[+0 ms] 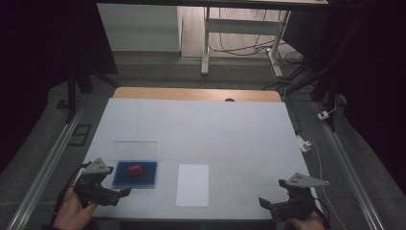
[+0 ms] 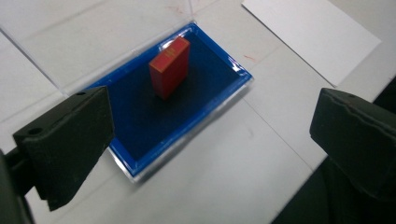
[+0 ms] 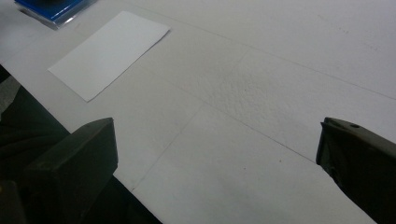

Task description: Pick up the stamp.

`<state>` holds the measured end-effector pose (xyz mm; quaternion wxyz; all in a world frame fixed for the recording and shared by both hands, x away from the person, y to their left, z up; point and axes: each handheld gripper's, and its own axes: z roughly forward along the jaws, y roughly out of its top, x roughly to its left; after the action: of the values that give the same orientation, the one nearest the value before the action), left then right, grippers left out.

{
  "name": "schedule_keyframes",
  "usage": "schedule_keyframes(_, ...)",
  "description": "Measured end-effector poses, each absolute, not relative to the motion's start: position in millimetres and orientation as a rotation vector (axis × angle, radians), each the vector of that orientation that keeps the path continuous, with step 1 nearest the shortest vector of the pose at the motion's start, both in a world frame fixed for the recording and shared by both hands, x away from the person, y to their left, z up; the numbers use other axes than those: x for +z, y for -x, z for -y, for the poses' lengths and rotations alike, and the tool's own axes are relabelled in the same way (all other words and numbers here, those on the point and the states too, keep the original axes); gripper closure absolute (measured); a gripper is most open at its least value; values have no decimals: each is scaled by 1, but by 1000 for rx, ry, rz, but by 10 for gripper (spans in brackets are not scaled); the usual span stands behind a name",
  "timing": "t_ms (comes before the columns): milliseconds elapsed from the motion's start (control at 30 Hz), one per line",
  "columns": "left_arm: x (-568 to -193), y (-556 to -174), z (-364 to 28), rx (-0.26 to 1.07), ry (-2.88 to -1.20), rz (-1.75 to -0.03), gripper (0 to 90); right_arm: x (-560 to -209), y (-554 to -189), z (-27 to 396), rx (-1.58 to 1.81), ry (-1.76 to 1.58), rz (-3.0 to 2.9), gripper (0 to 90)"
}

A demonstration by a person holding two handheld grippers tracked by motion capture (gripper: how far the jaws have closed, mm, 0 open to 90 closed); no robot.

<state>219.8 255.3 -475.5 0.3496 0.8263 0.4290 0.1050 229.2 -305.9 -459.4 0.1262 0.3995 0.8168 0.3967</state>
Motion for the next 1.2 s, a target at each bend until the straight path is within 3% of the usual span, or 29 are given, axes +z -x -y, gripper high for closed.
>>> schedule_keyframes(233, -476, -235, -254, 311, -2197, -1058, 2, -459, -229, 305, 1151, -1162, -2386, 0)
schedule_keyframes(933, -492, -285, -239, 254, -2362, -905, 8, -460, -230, 303, 1133, -1144, -2406, 0)
schedule_keyframes(1133, -498, -292, -236, 249, -2407, -863, 88, -460, -229, 303, 1125, -1137, -2412, 0)
schedule_keyframes(1200, -498, -292, -237, 254, -2420, -837, 160, -460, -229, 303, 1124, -1136, -2412, 0)
